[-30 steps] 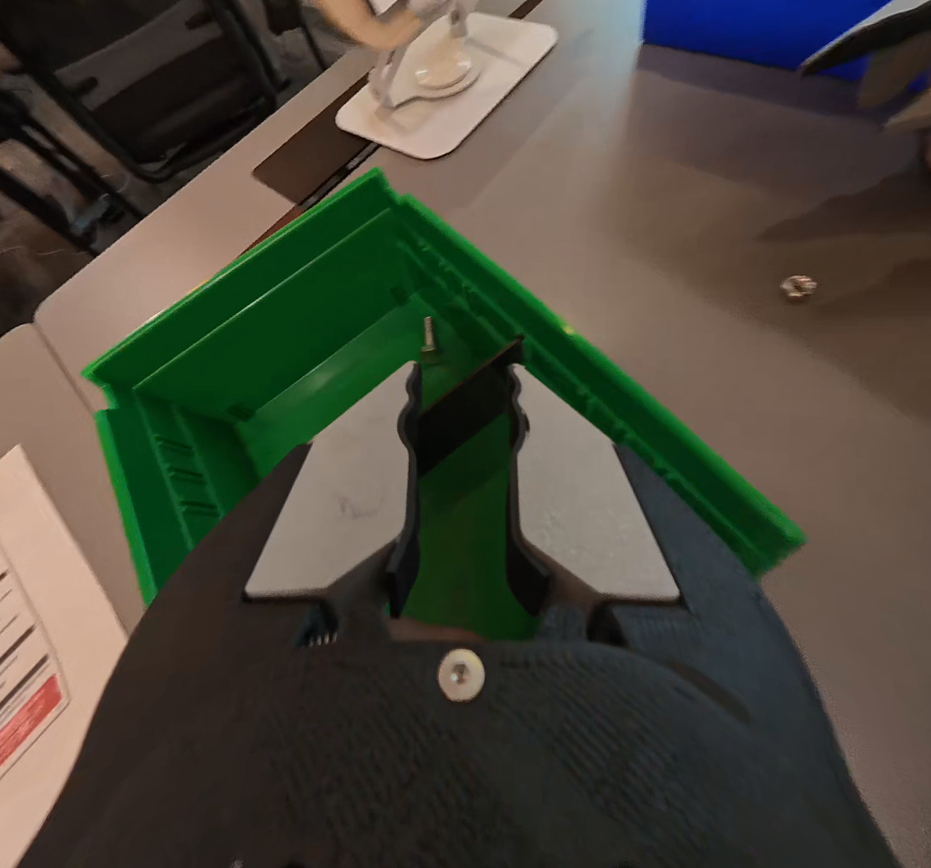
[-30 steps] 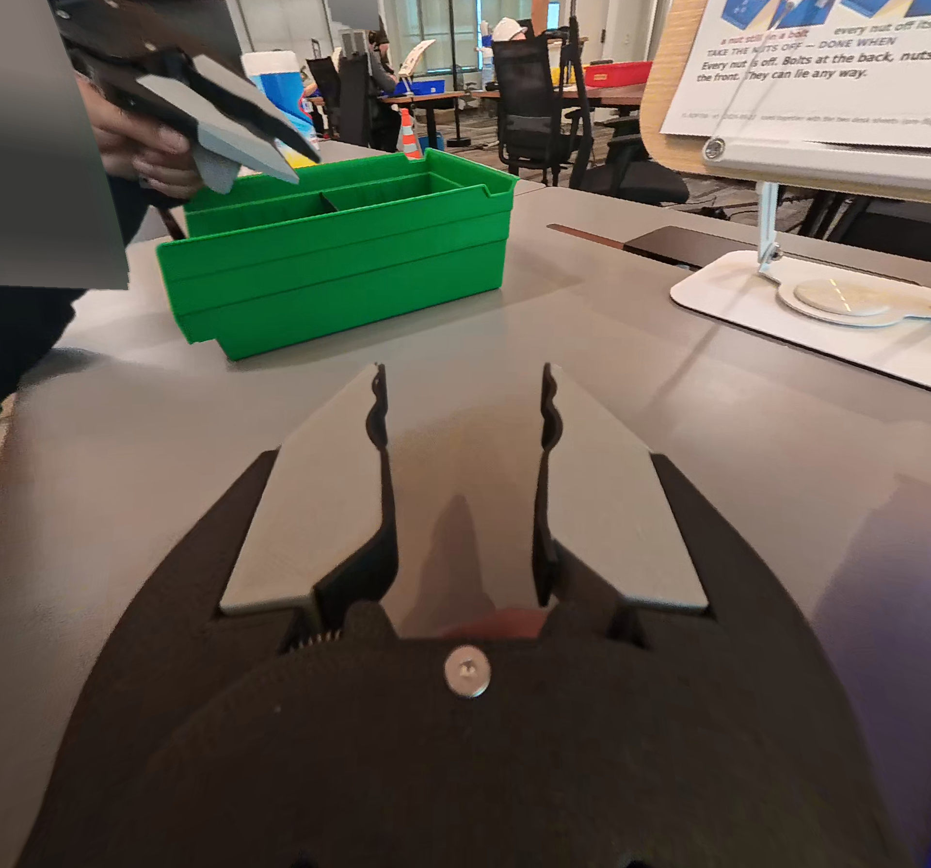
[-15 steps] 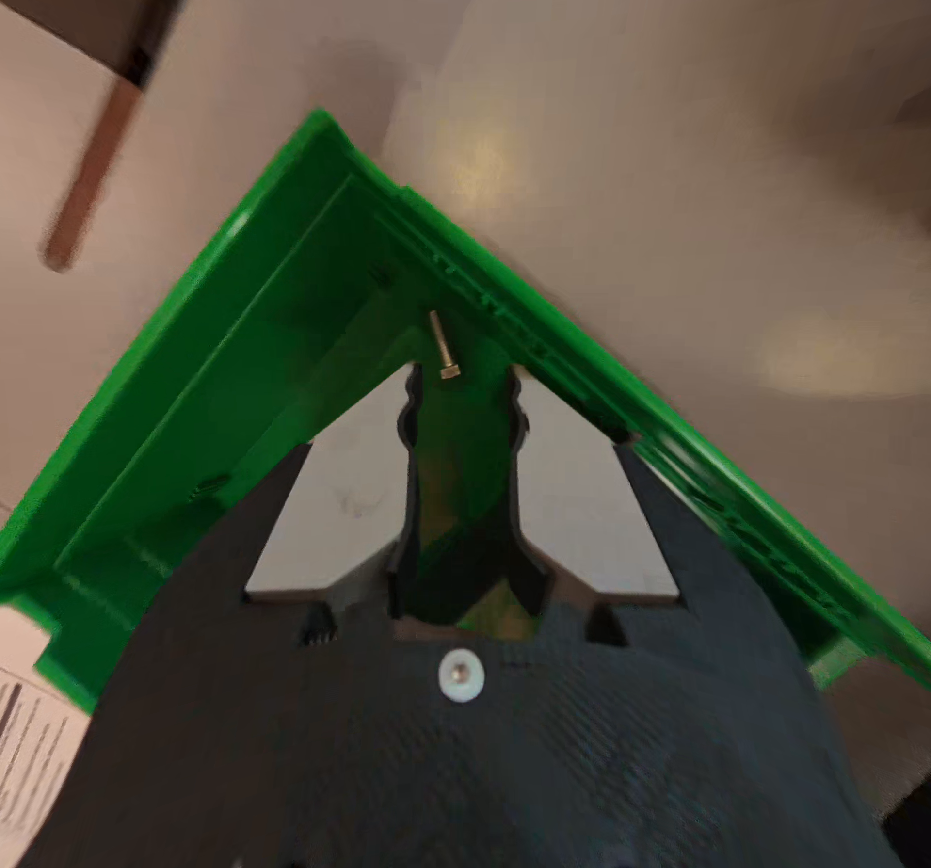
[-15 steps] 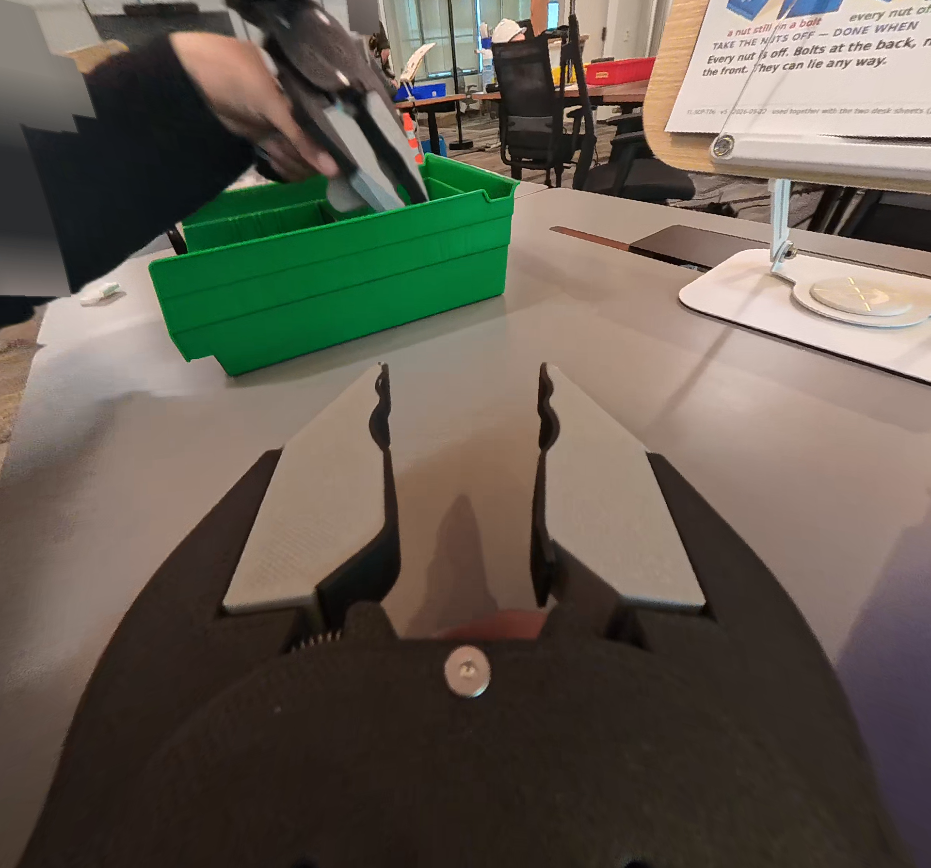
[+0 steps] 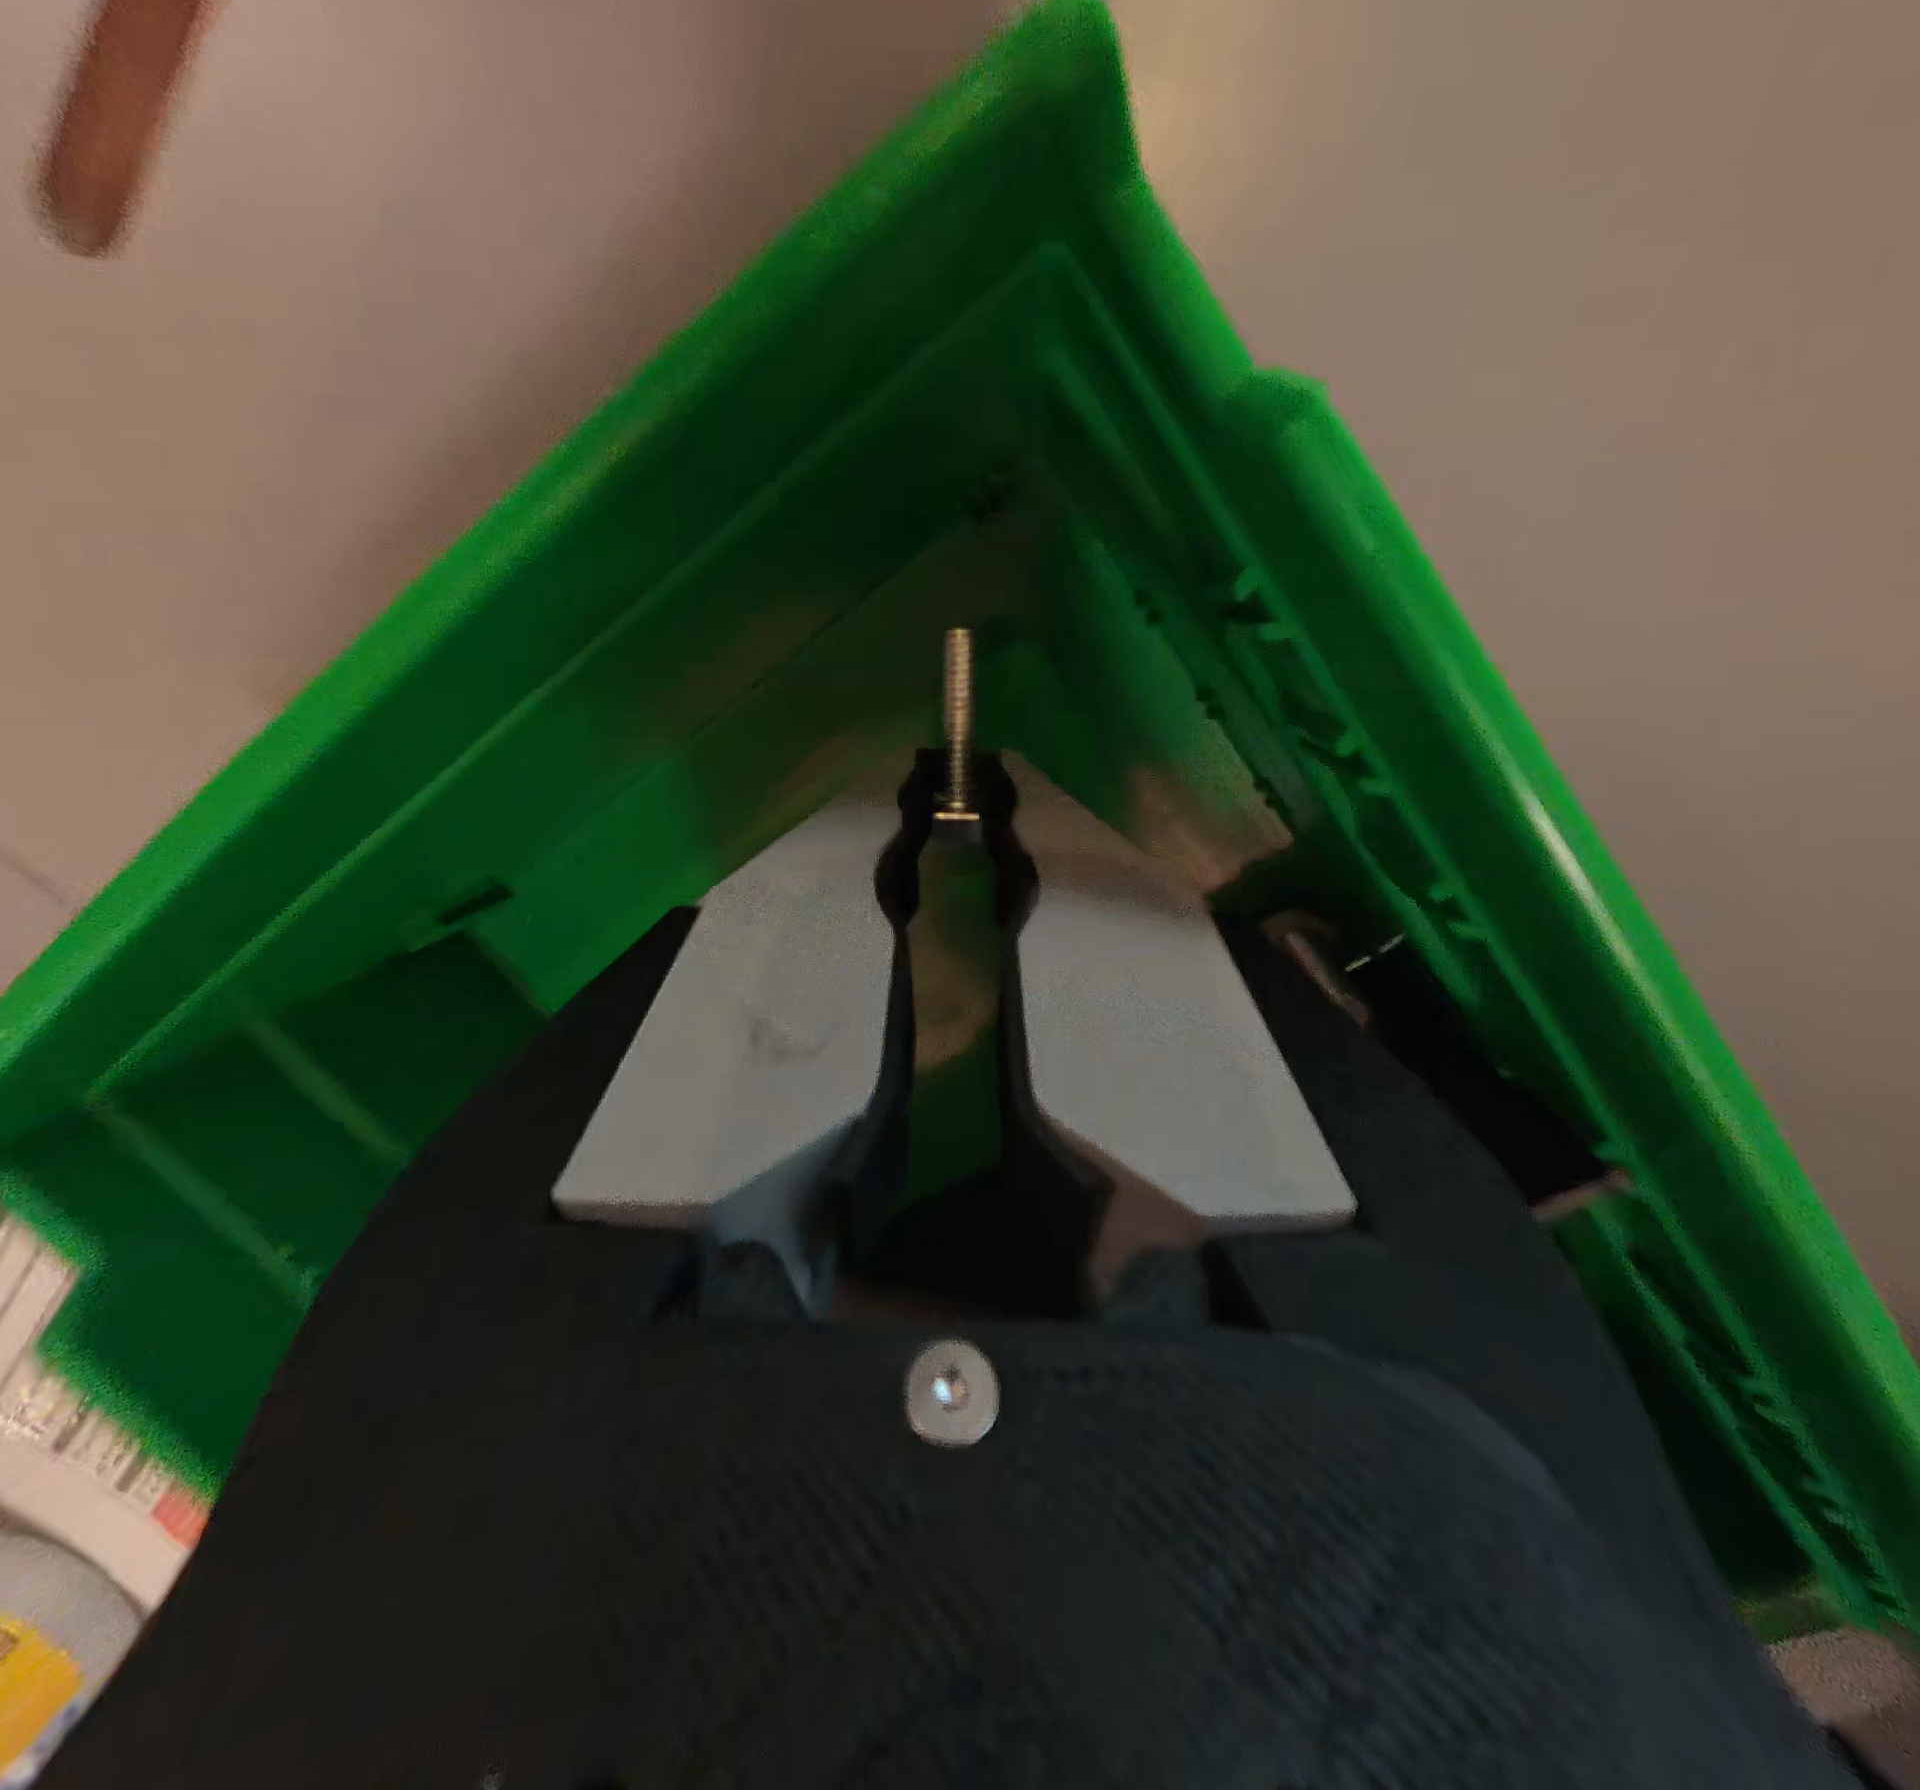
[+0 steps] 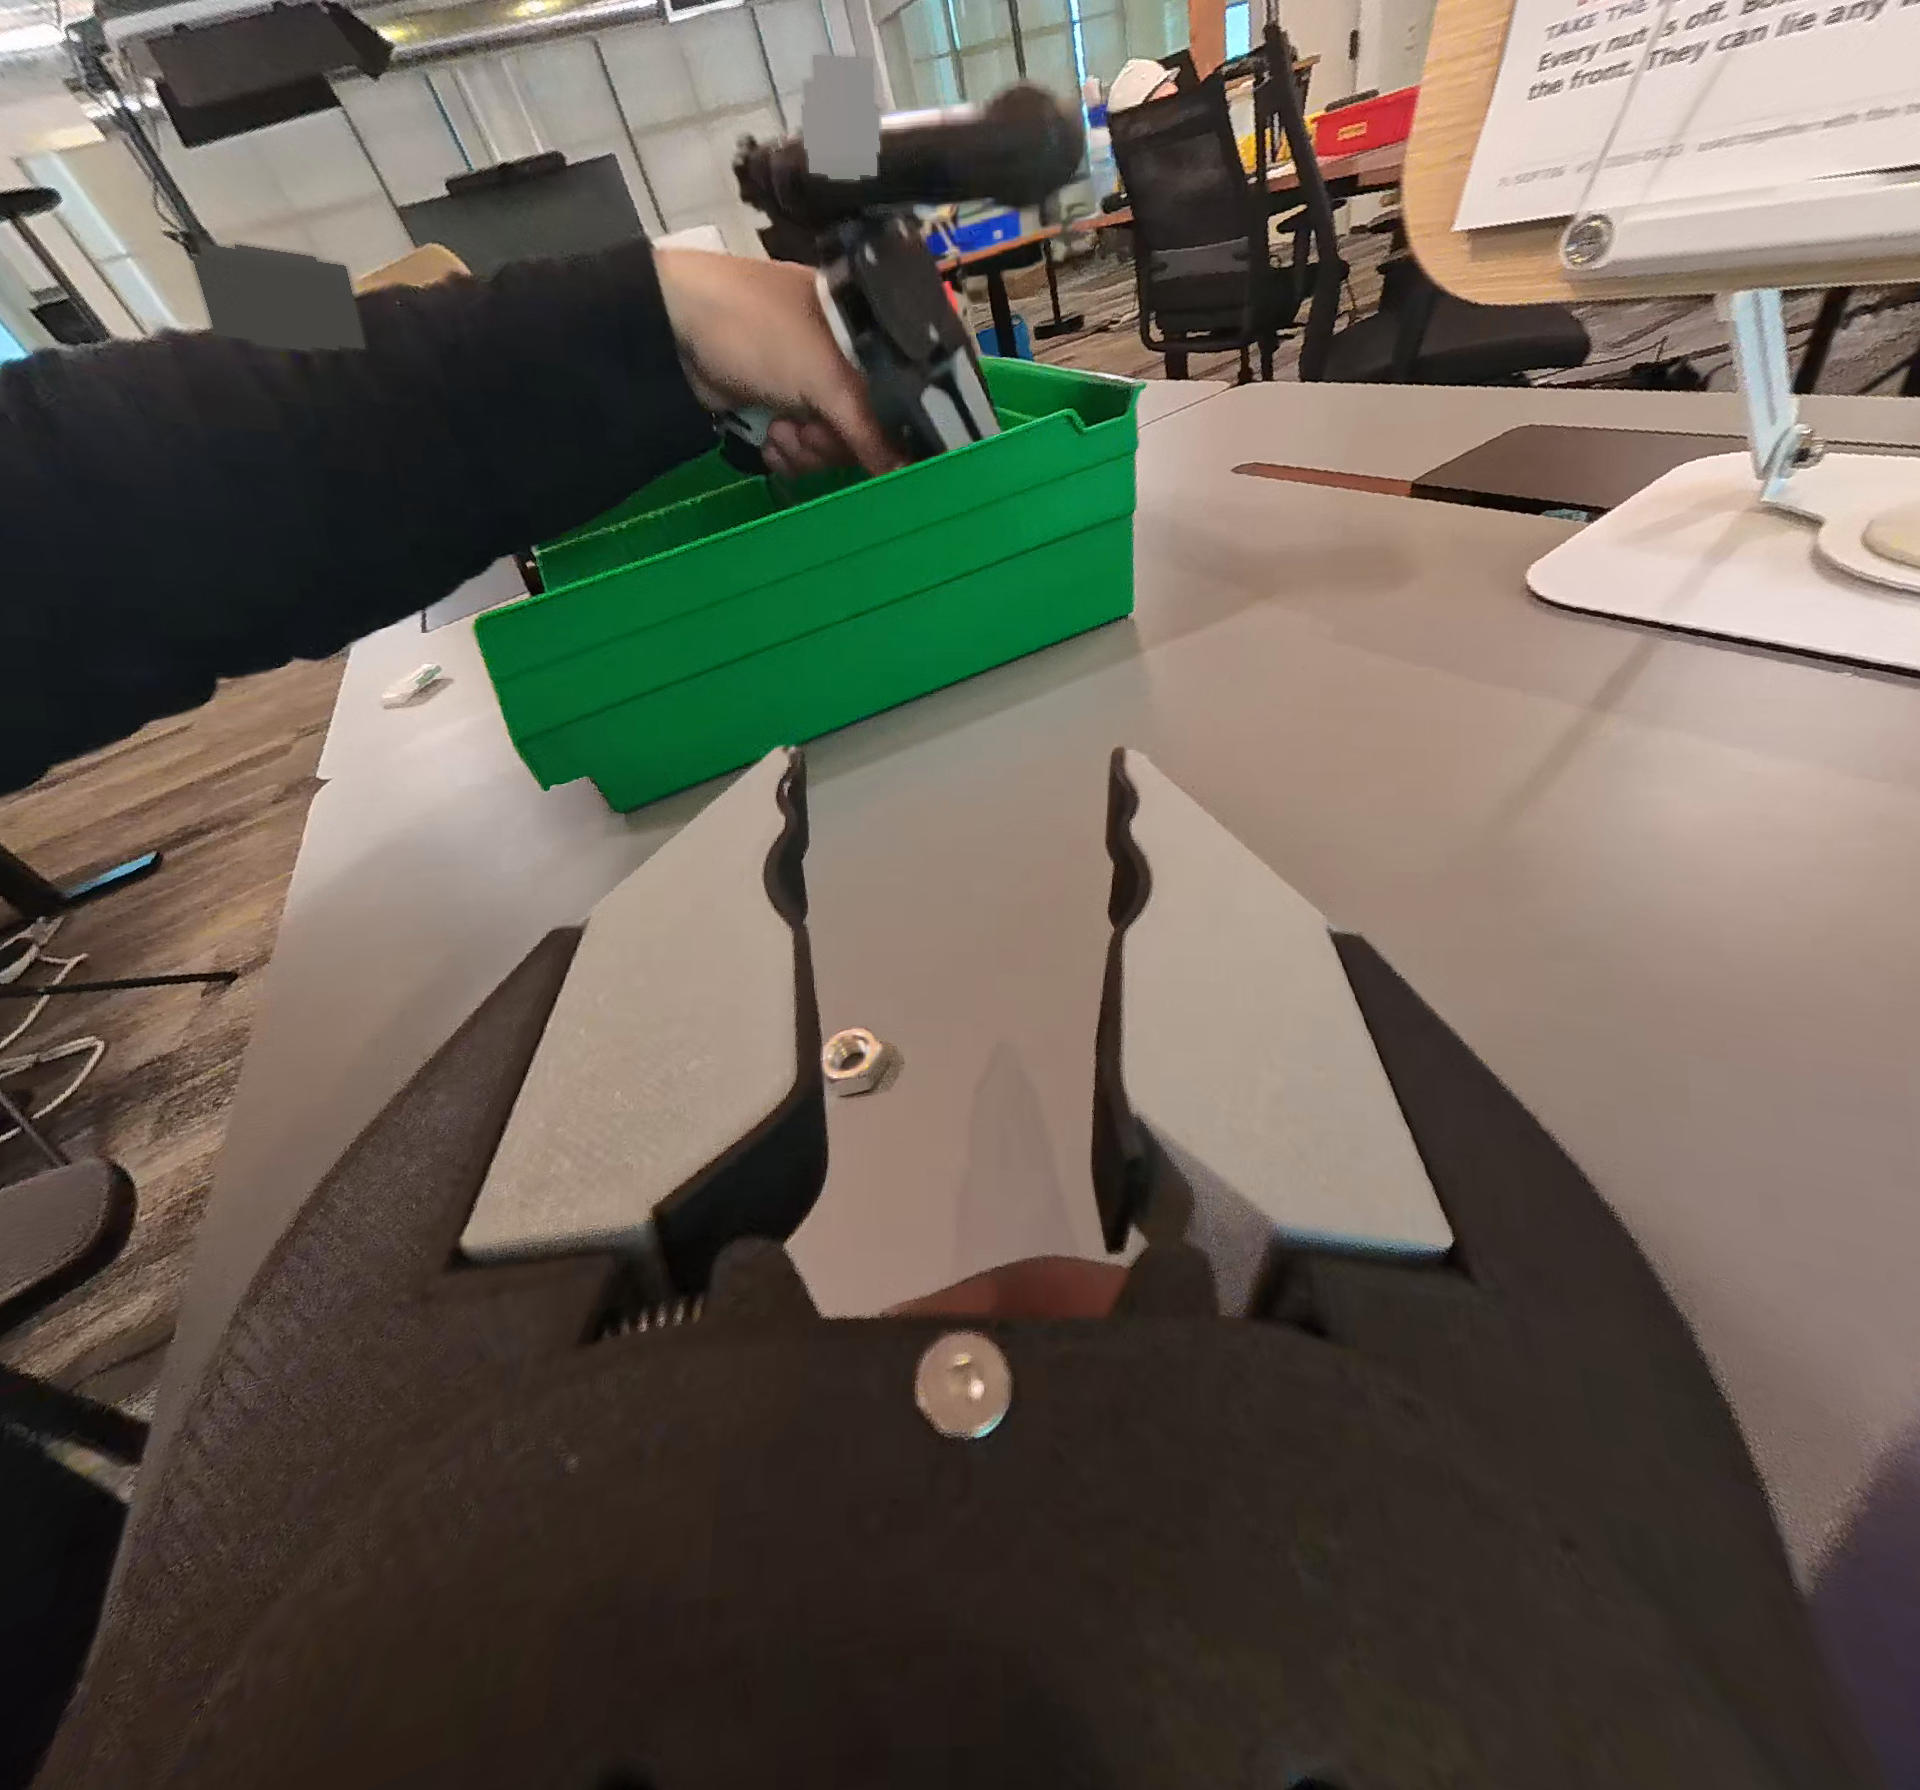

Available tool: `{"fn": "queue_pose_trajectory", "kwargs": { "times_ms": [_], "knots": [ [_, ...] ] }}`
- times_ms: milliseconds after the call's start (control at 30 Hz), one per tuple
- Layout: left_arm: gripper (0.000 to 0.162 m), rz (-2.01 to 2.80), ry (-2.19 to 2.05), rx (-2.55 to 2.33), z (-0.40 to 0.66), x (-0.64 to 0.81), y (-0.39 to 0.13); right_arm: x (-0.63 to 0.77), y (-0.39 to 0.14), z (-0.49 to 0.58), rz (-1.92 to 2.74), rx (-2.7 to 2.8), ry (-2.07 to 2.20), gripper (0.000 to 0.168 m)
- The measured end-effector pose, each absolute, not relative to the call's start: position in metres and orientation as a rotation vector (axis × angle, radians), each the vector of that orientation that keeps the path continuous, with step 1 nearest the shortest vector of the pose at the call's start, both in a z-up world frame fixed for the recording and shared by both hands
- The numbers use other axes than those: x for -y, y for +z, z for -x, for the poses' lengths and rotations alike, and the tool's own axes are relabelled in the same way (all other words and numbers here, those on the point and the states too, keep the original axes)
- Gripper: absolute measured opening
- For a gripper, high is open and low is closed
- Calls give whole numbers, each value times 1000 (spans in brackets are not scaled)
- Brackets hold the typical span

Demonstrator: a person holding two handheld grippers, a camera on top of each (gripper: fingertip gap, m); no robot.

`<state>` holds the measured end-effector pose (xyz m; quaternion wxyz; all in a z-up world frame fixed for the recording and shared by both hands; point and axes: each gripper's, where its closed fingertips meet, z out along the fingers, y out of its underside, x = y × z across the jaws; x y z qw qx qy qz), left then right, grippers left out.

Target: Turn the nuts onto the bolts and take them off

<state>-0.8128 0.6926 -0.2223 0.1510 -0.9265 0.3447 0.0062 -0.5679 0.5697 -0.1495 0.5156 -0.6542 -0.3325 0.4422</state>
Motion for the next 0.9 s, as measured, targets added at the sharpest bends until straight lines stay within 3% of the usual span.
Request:
{"fn": "queue_pose_trajectory", "kwargs": {
  "times_ms": [33, 233, 400, 633, 900],
  "knots": [
    [8, 2620, 24, -936, 815, -695, -209, -568, -149, 569, 1569, 806, 1068, 55],
    [7, 2151, -57, -686, 788, -672, -91, -563, -147, 572, 1559, 841, 1067, 55],
    [7, 1630, -399, -735, 671, -592, -5, -561, -143, 571, 1543, 851, 1128, 59],
    [7, 1452, -496, -835, 561, -579, -51, -562, -121, 556, 1430, 836, 1101, 57],
    [7, 1452, -552, -647, 566, -612, -95, -567, -111, 550, 1333, 791, 1006, 50]
  ]
}}
